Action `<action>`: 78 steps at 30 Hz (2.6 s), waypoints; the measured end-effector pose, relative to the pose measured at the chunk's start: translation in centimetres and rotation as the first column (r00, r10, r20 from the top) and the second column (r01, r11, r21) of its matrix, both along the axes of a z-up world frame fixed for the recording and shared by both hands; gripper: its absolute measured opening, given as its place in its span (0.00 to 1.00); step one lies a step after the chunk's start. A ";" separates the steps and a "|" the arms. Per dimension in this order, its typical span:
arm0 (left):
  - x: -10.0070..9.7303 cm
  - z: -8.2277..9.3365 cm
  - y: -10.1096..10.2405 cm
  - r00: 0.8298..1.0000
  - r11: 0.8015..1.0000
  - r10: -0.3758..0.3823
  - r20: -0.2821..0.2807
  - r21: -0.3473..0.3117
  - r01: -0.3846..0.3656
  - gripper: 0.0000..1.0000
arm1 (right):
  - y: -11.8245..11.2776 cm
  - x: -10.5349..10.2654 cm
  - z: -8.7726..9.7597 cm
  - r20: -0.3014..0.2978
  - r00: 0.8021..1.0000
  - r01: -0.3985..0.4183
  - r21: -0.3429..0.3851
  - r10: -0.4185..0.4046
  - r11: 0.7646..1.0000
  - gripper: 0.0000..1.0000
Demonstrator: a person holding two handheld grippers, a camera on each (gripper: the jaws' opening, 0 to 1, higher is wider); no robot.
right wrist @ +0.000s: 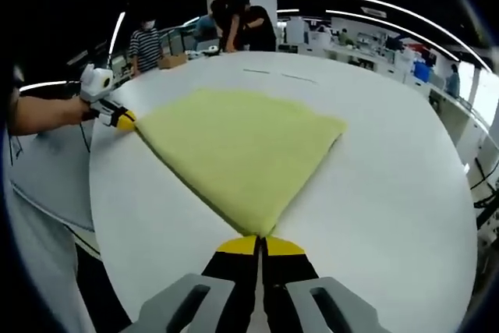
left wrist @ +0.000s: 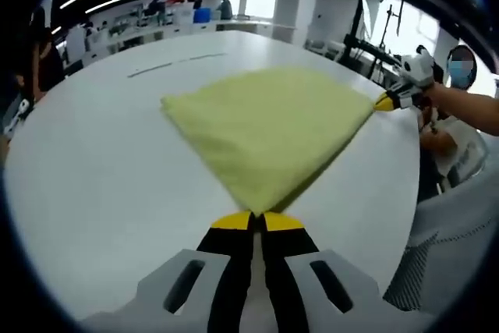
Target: Fold the garment on the visible template until the final outline fits inside the template.
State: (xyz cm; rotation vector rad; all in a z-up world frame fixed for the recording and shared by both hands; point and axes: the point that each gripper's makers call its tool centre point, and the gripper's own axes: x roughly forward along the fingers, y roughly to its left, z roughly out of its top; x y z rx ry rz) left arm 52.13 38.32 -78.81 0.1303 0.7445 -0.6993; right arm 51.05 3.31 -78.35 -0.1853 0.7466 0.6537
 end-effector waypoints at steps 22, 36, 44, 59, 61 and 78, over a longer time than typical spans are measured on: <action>-2.0 7.3 1.7 0.984 0.973 0.153 0.088 -0.188 -0.134 0.19 | 2.0 -1.3 6.4 0.072 0.997 0.009 0.095 -0.016 0.995 0.31; -5.5 7.7 -0.2 0.992 0.986 0.068 0.104 -0.156 -0.051 0.27 | 1.9 -5.1 6.6 0.087 0.996 0.004 0.112 -0.014 0.994 0.41; -6.9 7.6 -0.3 0.994 0.991 0.042 0.104 -0.132 -0.028 0.34 | 1.4 -6.5 6.1 0.051 0.998 0.030 0.140 -0.037 0.990 0.44; -7.5 9.4 -1.0 0.982 0.982 0.059 0.181 -0.189 -0.024 0.46 | 1.2 -7.4 5.9 0.037 0.999 0.032 0.127 -0.037 0.991 0.41; -7.5 9.5 -1.0 0.982 0.981 0.064 0.177 -0.193 -0.029 0.46 | 1.2 -7.5 5.9 0.034 0.999 0.031 0.126 -0.036 0.992 0.42; -8.3 8.9 -1.5 0.990 0.981 0.044 0.132 -0.195 -0.018 0.47 | 0.4 -7.7 5.8 0.030 0.998 0.055 0.126 -0.059 0.991 0.42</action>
